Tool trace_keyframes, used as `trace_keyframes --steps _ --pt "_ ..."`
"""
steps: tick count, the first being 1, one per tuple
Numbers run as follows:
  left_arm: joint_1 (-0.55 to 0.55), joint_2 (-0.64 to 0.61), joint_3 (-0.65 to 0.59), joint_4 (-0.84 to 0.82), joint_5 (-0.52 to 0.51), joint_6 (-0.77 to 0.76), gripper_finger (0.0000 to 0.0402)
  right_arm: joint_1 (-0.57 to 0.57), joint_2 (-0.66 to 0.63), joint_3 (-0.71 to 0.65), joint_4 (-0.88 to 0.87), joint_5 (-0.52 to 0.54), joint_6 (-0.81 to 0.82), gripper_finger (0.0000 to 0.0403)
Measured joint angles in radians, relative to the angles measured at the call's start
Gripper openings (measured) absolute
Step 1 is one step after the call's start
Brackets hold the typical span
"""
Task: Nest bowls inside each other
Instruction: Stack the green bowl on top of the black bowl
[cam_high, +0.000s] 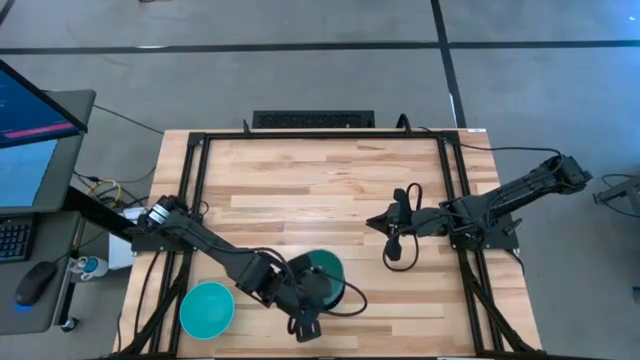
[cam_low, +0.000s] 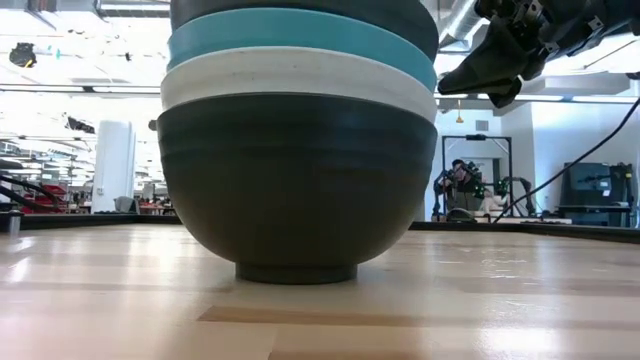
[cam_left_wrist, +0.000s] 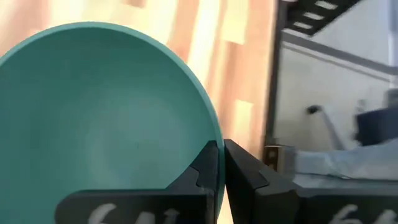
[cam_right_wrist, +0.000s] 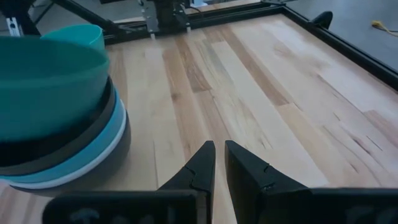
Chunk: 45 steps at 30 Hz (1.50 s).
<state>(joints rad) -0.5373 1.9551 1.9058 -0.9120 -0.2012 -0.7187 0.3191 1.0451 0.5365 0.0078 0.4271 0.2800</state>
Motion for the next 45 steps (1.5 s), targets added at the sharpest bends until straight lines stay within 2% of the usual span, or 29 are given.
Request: trace_keyframes --steps 4,8,14,23,27,45 --pt "0.000 0.000 0.031 -0.087 -0.029 0.009 0.0000 0.000 0.000 0.000 0.000 0.000 0.000 0.0059" --pt "0.000 0.012 0.033 -0.090 0.000 0.029 0.0000 0.000 0.000 0.000 0.000 0.000 0.000 0.0059" --pt "0.007 0.023 0.030 -0.108 -0.009 0.035 0.0000 -0.001 0.000 0.000 0.000 0.000 0.000 0.0059" --pt "0.032 0.095 0.029 -0.098 0.065 0.091 0.0000 -0.002 0.000 0.000 0.002 0.000 0.001 0.0059" --pt "0.044 0.101 0.029 -0.102 0.060 0.121 0.0001 -0.002 0.000 0.000 0.006 0.000 0.001 0.0059" --pt "0.157 0.105 0.030 -0.136 0.041 0.309 0.0064 -0.002 0.000 0.000 -0.001 -0.004 0.001 0.0059"
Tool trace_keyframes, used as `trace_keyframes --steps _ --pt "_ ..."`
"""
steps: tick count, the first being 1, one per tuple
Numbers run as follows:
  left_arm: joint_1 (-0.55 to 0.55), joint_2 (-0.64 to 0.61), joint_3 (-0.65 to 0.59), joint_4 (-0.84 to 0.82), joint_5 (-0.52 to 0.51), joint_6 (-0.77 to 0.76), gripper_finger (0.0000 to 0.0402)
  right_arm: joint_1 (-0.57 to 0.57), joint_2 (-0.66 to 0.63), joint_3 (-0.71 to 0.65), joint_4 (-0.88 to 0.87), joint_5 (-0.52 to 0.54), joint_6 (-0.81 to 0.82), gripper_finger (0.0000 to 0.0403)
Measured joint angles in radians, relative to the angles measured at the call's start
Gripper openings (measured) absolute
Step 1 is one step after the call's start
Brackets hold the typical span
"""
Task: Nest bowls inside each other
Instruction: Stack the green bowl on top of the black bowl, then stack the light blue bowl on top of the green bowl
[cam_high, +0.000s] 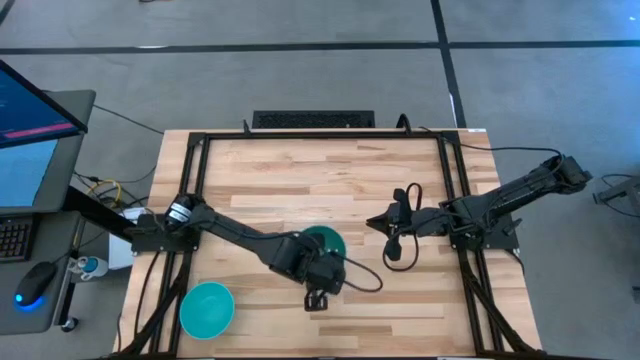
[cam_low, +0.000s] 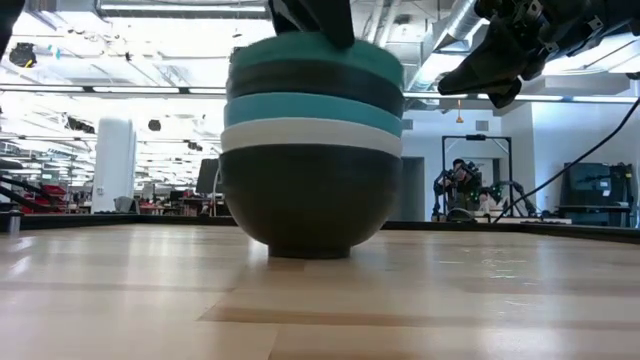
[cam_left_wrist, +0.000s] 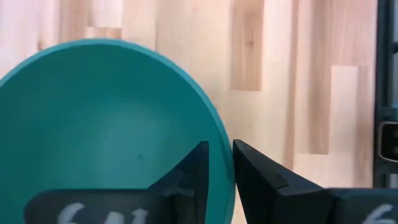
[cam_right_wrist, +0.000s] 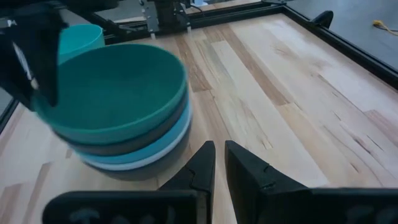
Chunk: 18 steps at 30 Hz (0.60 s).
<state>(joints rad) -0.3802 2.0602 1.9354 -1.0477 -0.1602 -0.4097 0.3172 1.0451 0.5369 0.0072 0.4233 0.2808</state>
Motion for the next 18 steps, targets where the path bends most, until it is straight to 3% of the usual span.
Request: trace_keyframes --steps 7,18 --pt "0.038 0.000 0.000 0.009 0.068 0.041 0.0088 0.000 0.000 0.000 0.000 0.000 0.000 0.0059" --pt "0.052 -0.094 0.000 0.091 -0.007 0.077 0.0094 0.000 0.000 0.000 0.000 0.000 0.000 0.0059"
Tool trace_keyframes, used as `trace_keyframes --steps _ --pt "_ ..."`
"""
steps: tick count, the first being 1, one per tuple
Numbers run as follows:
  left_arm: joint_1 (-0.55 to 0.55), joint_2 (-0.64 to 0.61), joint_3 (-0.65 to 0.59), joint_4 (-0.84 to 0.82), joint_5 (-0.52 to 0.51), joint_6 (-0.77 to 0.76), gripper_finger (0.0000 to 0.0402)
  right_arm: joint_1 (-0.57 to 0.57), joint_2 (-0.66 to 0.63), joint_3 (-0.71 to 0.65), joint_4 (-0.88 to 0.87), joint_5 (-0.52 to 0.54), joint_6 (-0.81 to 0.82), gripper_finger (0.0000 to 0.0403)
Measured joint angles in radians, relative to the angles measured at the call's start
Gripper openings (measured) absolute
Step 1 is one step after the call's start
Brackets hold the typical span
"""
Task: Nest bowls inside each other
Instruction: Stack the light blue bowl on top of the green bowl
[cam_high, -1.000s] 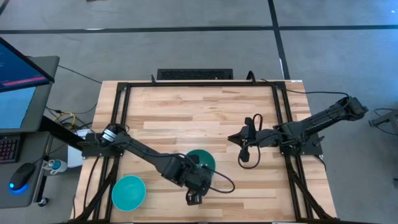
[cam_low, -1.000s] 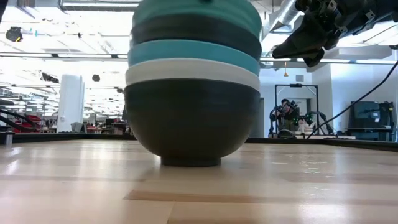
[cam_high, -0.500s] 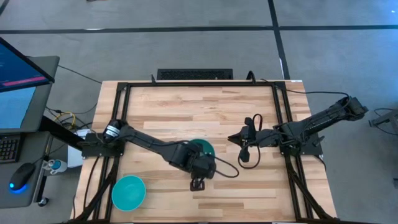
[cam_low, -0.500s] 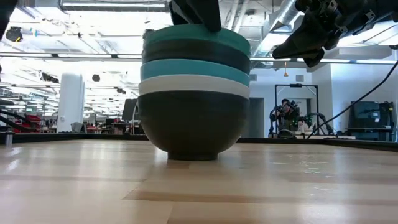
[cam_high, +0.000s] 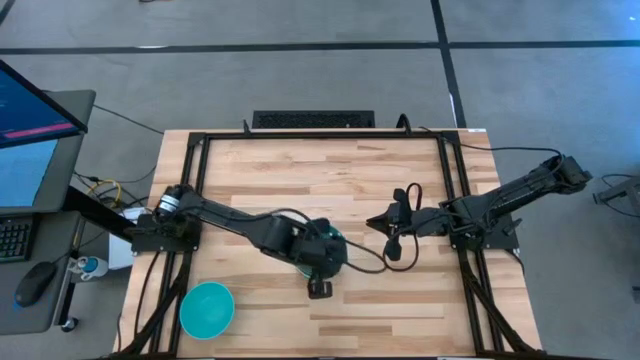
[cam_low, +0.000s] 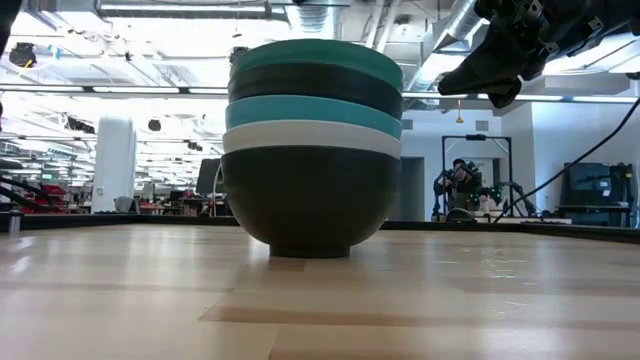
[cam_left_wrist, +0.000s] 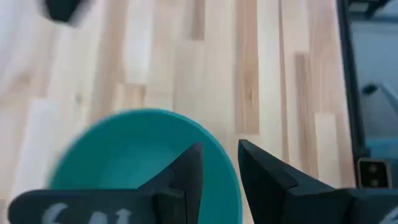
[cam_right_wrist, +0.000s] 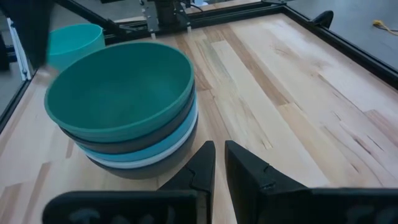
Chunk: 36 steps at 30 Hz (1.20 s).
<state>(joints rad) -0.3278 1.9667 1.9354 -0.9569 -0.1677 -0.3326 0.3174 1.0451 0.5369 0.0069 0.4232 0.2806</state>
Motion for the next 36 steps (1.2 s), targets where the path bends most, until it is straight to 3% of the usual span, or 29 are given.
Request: trace_keyframes --steps 4,11,19,29,36 --pt "0.000 -0.098 0.000 -0.019 -0.075 -0.030 0.0094 0.001 0.000 0.000 0.008 -0.003 0.000 0.0059" --pt "-0.048 -0.252 0.001 -0.210 -0.317 -0.177 0.0094 0.063 0.000 0.009 0.152 -0.013 0.014 0.0059" --pt "-0.143 -0.281 0.002 -0.507 -0.482 -0.456 0.0094 0.209 0.013 0.216 0.042 0.000 -0.137 0.0059" --pt "-0.220 -0.290 0.001 -0.566 -0.583 -0.654 0.0094 0.208 0.167 0.461 -0.138 0.045 -0.225 0.0059" --pt "-0.293 -0.304 -0.004 -0.614 -0.630 -0.826 0.0094 0.192 0.274 0.514 -0.133 -0.038 -0.210 0.0059"
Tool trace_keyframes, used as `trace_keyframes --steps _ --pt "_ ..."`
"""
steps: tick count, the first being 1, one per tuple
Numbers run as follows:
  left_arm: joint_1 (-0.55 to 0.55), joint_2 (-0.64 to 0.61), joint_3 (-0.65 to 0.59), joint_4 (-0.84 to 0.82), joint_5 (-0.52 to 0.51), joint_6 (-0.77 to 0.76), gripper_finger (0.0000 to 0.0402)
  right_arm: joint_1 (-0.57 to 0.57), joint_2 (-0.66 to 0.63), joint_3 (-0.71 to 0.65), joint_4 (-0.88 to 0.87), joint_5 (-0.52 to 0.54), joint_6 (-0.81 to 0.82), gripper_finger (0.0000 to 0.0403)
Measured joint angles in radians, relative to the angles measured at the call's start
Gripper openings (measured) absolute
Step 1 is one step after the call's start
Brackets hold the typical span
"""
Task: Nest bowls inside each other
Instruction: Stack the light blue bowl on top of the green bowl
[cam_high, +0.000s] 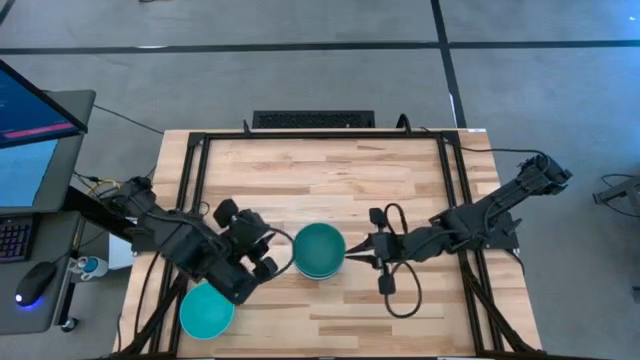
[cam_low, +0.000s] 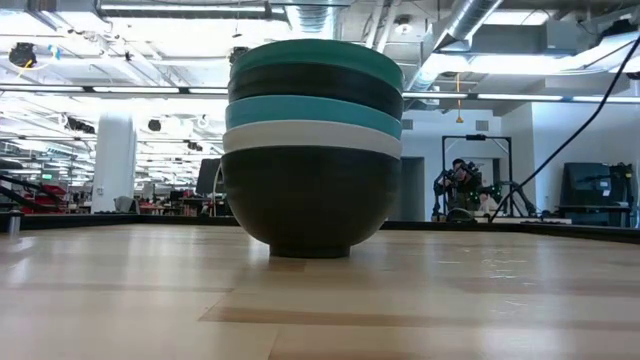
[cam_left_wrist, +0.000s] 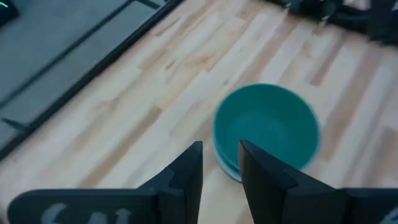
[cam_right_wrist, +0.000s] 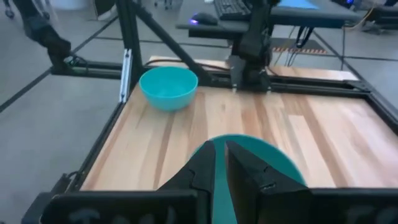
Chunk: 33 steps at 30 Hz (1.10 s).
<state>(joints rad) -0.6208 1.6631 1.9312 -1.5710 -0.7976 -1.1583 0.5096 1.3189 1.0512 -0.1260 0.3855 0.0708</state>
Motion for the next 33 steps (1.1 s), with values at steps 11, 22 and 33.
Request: trace_keyframes --steps 11,22,33 --pt "-0.229 -0.190 -0.242 0.000 -0.021 -0.430 0.0086 -0.014 0.026 0.054 0.007 0.000 -0.033 0.0059" --pt "-0.357 -0.418 -0.603 -0.001 0.050 -0.751 0.0063 -0.043 0.120 0.055 0.210 -0.075 0.000 0.0059" --pt "-0.396 -0.518 -0.675 -0.001 0.336 -0.671 0.0060 -0.084 0.392 0.306 0.209 -0.128 -0.124 0.0059"
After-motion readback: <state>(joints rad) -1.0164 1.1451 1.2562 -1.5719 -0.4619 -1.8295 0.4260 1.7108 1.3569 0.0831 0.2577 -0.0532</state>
